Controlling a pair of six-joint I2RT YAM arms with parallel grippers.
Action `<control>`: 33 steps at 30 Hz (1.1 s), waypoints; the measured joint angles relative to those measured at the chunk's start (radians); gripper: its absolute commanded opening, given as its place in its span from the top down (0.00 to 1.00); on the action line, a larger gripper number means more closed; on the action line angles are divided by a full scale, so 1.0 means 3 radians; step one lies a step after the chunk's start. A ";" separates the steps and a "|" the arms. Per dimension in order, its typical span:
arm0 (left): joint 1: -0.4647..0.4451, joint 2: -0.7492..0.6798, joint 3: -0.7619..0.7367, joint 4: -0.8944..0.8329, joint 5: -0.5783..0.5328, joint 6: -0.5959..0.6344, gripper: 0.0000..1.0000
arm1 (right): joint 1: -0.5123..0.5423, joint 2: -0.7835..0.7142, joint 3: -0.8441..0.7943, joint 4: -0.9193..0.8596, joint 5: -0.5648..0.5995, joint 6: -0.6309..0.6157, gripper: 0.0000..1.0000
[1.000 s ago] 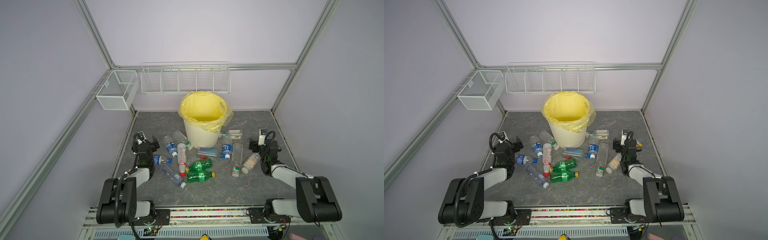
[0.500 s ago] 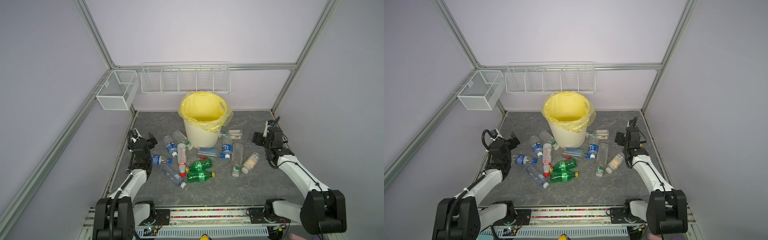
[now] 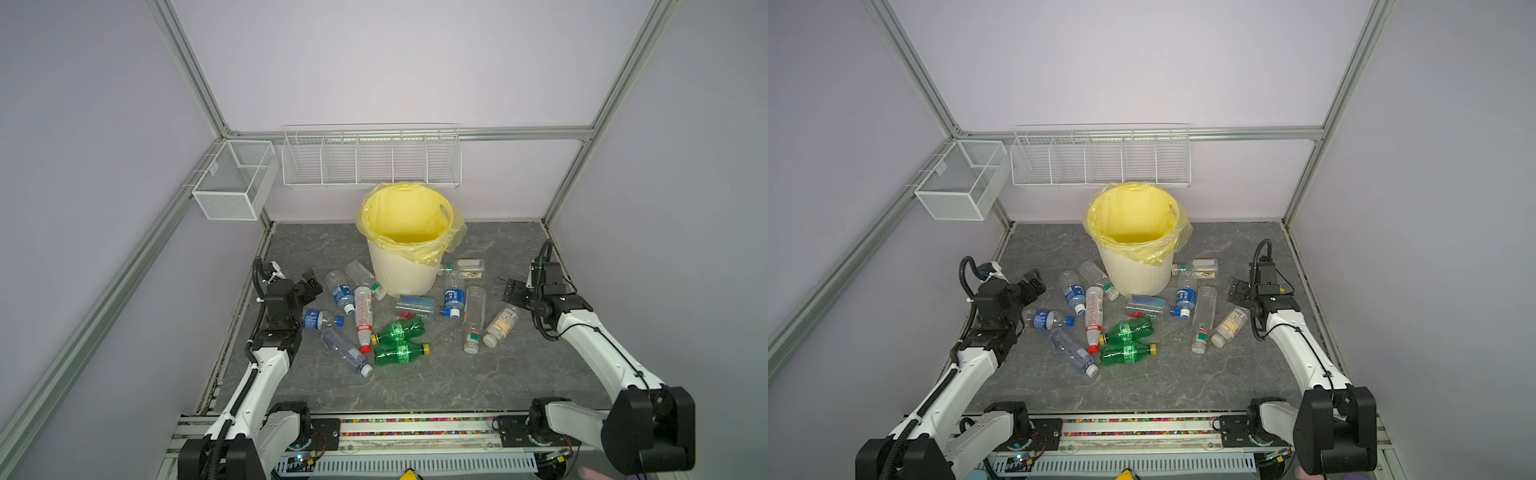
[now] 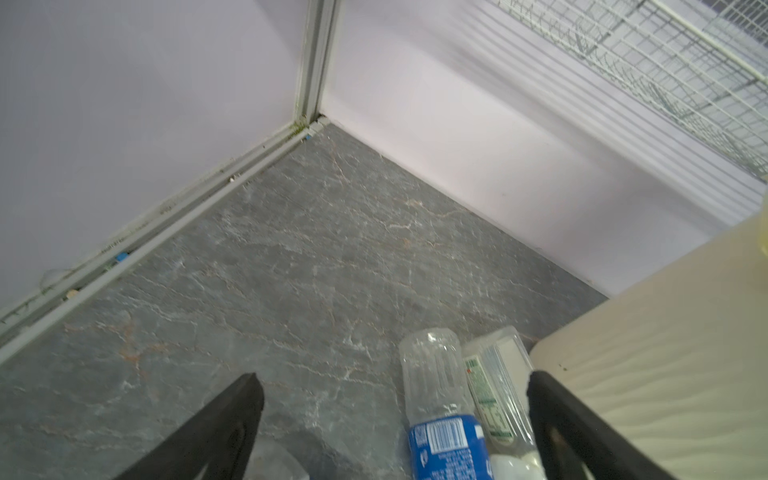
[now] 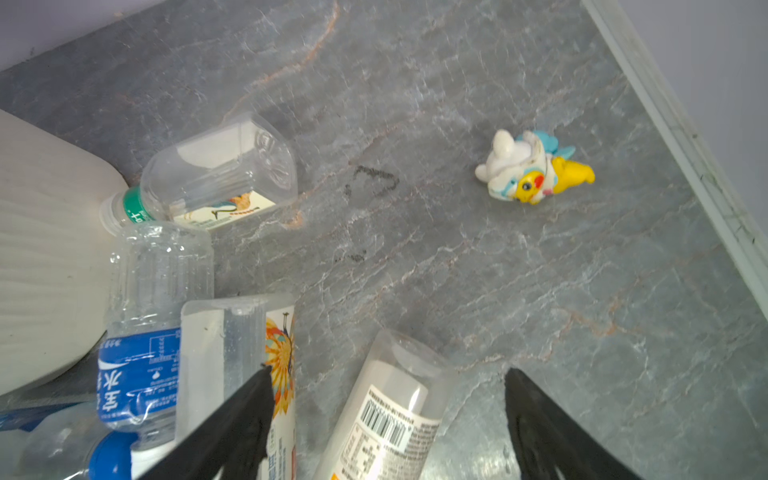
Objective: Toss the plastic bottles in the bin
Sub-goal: 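Move both grippers forward over the bottle cluster, then grasp the clear barcode-labelled bottle with the right gripper while left gripper hovers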
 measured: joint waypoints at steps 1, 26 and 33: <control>-0.0020 -0.0015 0.0013 -0.0070 0.0050 -0.0033 0.01 | 0.0000 -0.0004 0.0000 -0.0057 -0.0022 0.0041 0.12; -0.0223 -0.0559 -0.0058 -0.0903 0.0750 -0.0498 0.01 | 0.0006 -0.0130 -0.0435 -0.0454 -0.0373 0.0670 0.07; -0.0264 -0.0582 -0.0153 -0.0956 0.0855 -0.0559 0.01 | 0.0020 -0.0025 -0.0528 -0.0341 -0.0511 0.0754 0.02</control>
